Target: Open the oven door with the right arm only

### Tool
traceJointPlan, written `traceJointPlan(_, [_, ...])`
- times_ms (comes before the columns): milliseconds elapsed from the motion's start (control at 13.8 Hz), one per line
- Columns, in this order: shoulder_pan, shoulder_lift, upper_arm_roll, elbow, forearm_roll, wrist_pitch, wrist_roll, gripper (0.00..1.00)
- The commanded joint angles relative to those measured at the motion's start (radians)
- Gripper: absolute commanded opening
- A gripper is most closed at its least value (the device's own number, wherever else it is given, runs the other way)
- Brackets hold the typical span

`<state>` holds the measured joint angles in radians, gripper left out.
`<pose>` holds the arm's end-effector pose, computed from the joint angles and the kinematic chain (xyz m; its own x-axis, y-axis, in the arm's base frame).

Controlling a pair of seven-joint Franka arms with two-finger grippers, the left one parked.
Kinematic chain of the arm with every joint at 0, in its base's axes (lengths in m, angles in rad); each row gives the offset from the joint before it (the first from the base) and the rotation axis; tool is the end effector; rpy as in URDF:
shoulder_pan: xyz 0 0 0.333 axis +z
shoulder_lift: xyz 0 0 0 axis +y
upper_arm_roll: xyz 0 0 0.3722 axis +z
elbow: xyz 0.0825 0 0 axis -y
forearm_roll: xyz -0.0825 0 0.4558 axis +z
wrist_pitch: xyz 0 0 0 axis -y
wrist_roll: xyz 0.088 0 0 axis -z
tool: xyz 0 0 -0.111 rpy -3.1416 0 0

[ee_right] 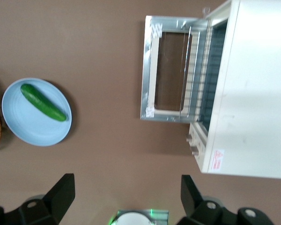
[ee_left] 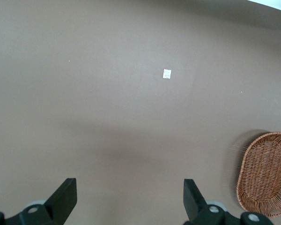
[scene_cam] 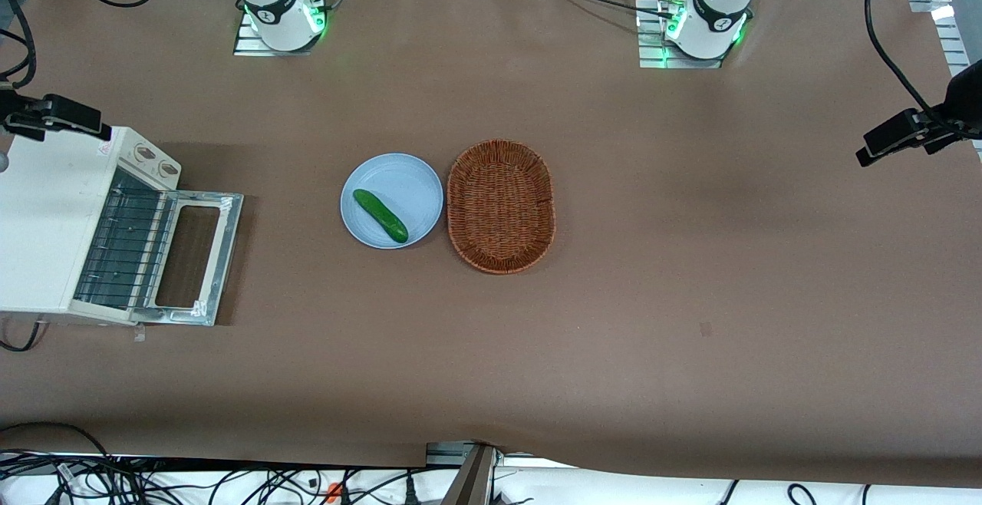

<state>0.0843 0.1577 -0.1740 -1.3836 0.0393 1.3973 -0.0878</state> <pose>0.6622 -0.0442 0.6624 0.9902 0.0040 -0.1396 0.0006 -0.9997 -0.0244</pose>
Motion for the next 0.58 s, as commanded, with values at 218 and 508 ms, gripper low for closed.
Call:
traceJointPlan(218, [-0.001, 0.011, 0.007, 0.023, -0.016, 0.025, -0.001, 1.0])
traceJointPlan(508, [-0.001, 0.019, 0.007, 0.023, -0.016, 0.025, -0.003, 1.0])
